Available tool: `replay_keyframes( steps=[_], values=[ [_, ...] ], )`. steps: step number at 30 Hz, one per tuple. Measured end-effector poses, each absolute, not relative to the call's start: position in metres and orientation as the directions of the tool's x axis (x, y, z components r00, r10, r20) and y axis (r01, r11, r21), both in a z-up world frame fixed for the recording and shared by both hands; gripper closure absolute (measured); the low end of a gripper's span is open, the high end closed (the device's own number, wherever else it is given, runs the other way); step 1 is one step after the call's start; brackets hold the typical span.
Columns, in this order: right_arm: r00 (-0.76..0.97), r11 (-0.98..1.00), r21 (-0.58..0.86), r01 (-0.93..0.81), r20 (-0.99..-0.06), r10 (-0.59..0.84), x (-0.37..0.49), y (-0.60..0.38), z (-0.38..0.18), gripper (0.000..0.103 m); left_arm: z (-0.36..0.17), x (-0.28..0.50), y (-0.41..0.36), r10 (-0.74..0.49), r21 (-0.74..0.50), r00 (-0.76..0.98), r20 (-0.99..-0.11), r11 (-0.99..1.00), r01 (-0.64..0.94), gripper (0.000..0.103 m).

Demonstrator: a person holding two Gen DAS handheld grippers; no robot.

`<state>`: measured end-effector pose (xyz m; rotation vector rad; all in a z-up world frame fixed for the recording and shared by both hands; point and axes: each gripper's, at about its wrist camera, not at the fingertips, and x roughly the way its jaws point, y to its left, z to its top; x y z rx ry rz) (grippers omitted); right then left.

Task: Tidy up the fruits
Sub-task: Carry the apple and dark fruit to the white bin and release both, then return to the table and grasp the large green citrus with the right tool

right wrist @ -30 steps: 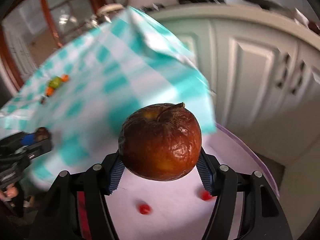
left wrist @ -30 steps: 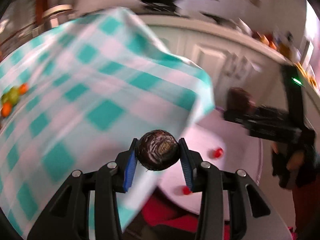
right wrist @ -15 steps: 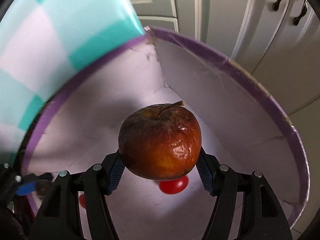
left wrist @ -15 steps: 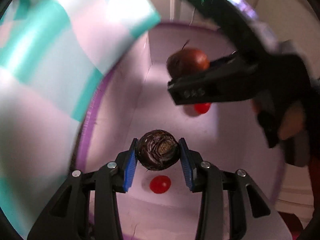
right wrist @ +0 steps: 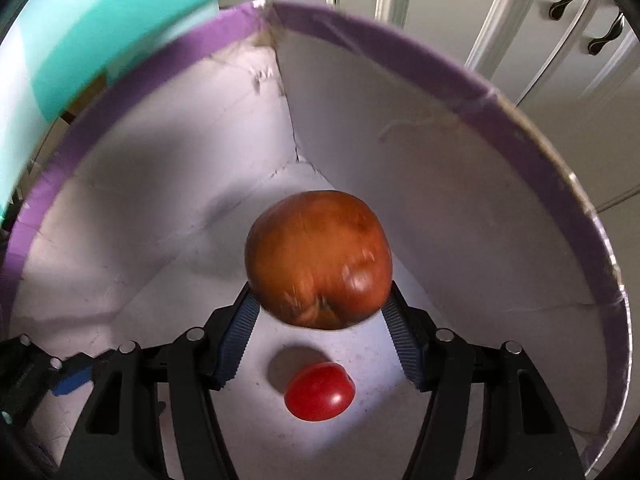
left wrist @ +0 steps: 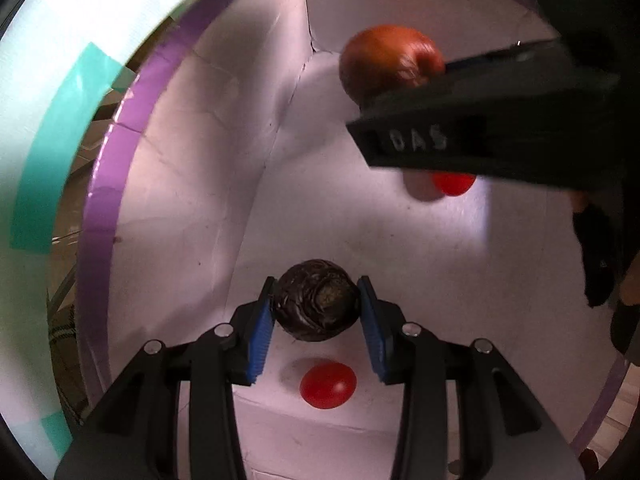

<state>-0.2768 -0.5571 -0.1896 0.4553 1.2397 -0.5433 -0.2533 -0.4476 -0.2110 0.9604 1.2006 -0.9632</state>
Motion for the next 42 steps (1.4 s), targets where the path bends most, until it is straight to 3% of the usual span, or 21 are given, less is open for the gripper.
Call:
replay_keyframes(
  steps=[4,6,10,12,16,18,22,26,32,37,42],
  values=[
    [0.255,0.781,0.042,0.623,-0.955,-0.152,-0.279,-0.558,-0.178,0.037,-0.212,-0.257,-0.454,-0.104,0.065,0.101,-0.989,0.306,0.950,0.058],
    [0.275,0.772,0.067,0.632,-0.951,-0.142,-0.284,-0.558,-0.169,0.032,-0.204,-0.258,-0.450,-0.157,0.036,0.087,-0.984,0.305,0.952,0.044],
    [0.342,0.742,0.114,0.661,-0.926,-0.162,-0.315,-0.562,-0.136,0.025,-0.179,-0.261,-0.435,-0.272,0.008,0.096,-0.957,0.306,0.952,0.035],
    [0.390,0.728,0.146,0.669,-0.904,-0.177,-0.329,-0.560,-0.115,0.024,-0.158,-0.265,-0.424,-0.342,-0.010,0.097,-0.935,0.297,0.955,0.026],
    [0.475,0.731,0.167,0.661,-0.848,-0.236,-0.354,-0.548,-0.069,0.024,-0.088,-0.276,-0.382,-0.562,-0.020,0.144,-0.814,0.275,0.961,0.016],
    [0.515,0.745,0.169,0.645,-0.817,-0.261,-0.360,-0.546,-0.048,0.024,-0.058,-0.280,-0.361,-0.631,0.019,0.222,-0.743,0.312,0.950,0.008],
    [0.628,0.806,0.180,0.564,-0.727,-0.278,-0.348,-0.501,0.002,0.018,0.011,-0.266,-0.303,-0.688,0.121,0.464,-0.558,0.485,0.866,0.003],
    [0.751,0.905,0.157,0.396,-0.622,-0.221,-0.299,-0.438,0.048,0.016,0.063,-0.236,-0.238,-0.586,0.171,0.673,-0.452,0.684,0.710,0.002],
    [0.788,0.989,0.041,0.144,-0.609,-0.090,-0.217,-0.340,0.069,0.016,0.089,-0.164,-0.135,-0.327,0.127,0.836,-0.440,0.899,0.419,0.002],
    [0.759,0.999,0.030,0.011,-0.651,0.012,-0.119,-0.273,0.046,0.016,0.081,-0.074,-0.044,-0.093,0.062,0.856,-0.508,0.988,0.144,0.002],
    [0.696,0.994,0.111,-0.024,-0.711,0.096,-0.013,-0.242,0.023,0.016,0.061,0.015,0.034,0.129,0.020,0.745,-0.654,0.988,-0.153,0.002]
  ],
)
